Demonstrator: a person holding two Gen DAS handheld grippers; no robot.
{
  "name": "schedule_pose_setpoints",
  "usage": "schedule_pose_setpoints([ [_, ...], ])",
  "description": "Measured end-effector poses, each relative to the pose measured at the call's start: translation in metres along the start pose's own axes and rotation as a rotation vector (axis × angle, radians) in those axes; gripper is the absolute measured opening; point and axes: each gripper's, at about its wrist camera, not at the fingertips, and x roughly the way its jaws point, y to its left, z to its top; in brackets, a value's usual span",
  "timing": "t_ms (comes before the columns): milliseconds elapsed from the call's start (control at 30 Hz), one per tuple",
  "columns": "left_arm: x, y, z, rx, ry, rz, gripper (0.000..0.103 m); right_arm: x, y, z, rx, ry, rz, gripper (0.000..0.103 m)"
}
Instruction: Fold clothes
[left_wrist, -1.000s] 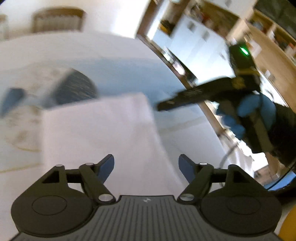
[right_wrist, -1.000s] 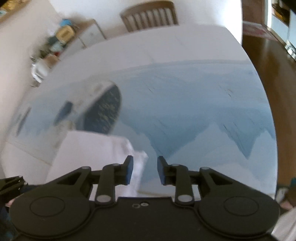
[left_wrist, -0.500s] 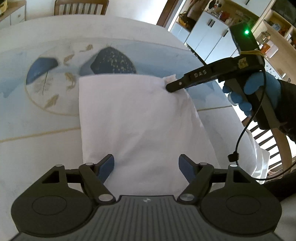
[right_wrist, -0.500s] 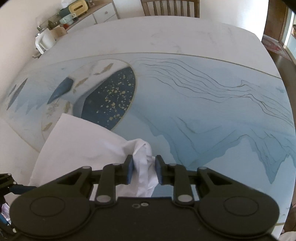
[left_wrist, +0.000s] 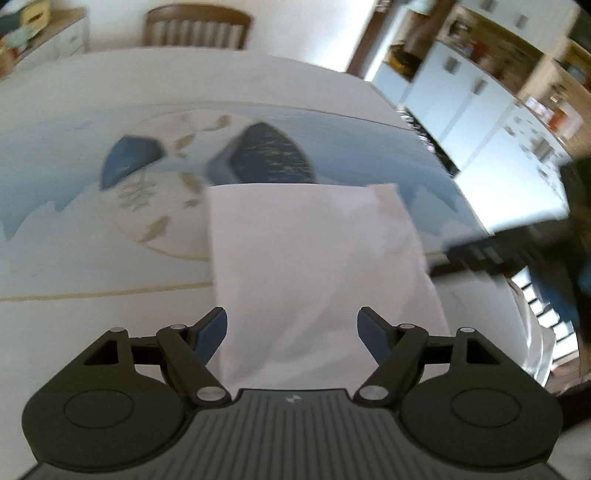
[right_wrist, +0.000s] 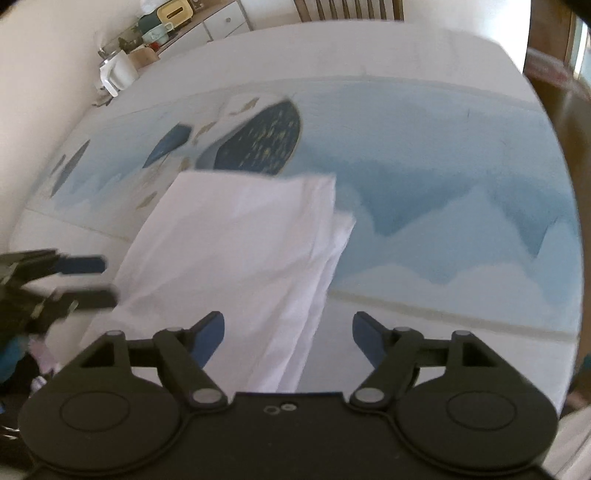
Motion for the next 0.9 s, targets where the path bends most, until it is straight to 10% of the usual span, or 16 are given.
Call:
schedule_pose_setpoints([
  [533, 0.033, 0.011, 0.004, -0.082, 0.056, -0.002, 0.076, 0.022, 0.036, -0.025, -0.027, 0.003, -0.037, 0.103],
  [900, 0.03, 0.006, 0.006, -0.047, 0.0, 0.08, 0.014, 0.027, 0.032, -0.011, 0.018, -0.025, -0.05, 0.103],
])
